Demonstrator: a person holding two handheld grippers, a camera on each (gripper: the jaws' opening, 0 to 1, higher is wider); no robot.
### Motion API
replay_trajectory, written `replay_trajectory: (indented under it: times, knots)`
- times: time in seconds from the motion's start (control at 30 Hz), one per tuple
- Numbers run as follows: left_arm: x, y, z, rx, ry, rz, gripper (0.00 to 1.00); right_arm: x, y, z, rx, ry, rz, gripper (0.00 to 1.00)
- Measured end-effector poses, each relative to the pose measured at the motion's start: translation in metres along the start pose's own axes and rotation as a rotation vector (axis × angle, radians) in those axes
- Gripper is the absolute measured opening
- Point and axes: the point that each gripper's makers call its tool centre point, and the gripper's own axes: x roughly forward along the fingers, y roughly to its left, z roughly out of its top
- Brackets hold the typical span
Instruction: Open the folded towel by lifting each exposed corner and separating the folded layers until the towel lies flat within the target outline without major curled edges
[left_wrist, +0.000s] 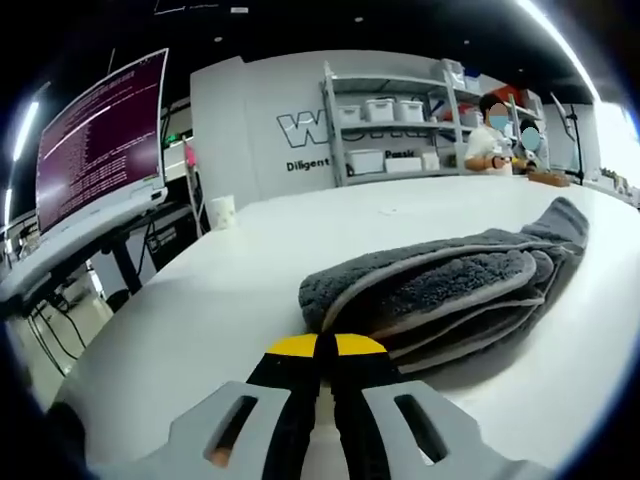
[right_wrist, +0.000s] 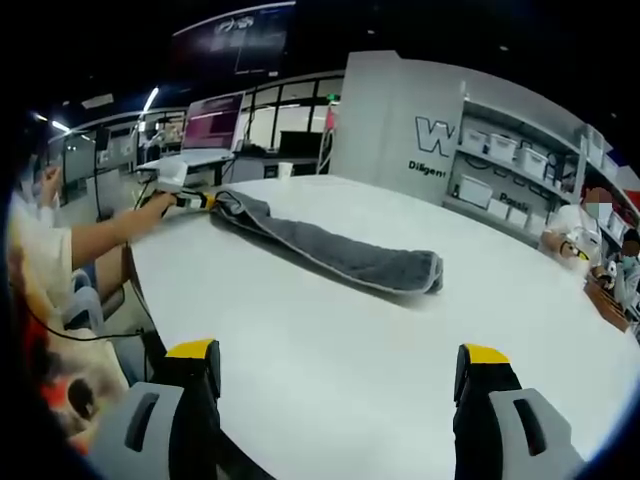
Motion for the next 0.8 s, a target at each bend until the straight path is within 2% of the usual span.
replay_trajectory:
  times: [0.2,0.37,0.5,0.6,0.7,0.77,0.8]
  knots:
    - [0.010,0.000,0.004,0.012,0.007,0.009,0.02,0.003,-0.003,-0.004,0.010,0.013,-0.005,0.98]
    - [0.006,0.001,0.007,0.004,-0.001,0.011,0.04,0.006,-0.002,-0.006,0.012,0.020,0.000,0.98]
    - [-0.005,0.001,0.014,0.000,-0.021,0.000,0.14,0.008,-0.002,-0.008,0.017,0.026,0.002,0.98]
    - [-0.020,-0.011,0.025,-0.031,-0.039,-0.080,0.24,0.010,-0.001,-0.009,0.017,0.031,0.000,0.98]
    - [-0.030,-0.019,0.026,-0.058,-0.026,-0.120,0.33,0.013,0.000,-0.010,0.014,0.037,0.001,0.98]
    - [-0.043,-0.040,0.035,-0.138,-0.051,-0.232,0.43,0.017,0.004,-0.013,0.010,0.049,0.008,0.98]
    - [-0.048,-0.045,0.038,-0.149,-0.060,-0.257,0.47,0.018,0.005,-0.013,0.007,0.052,0.009,0.98]
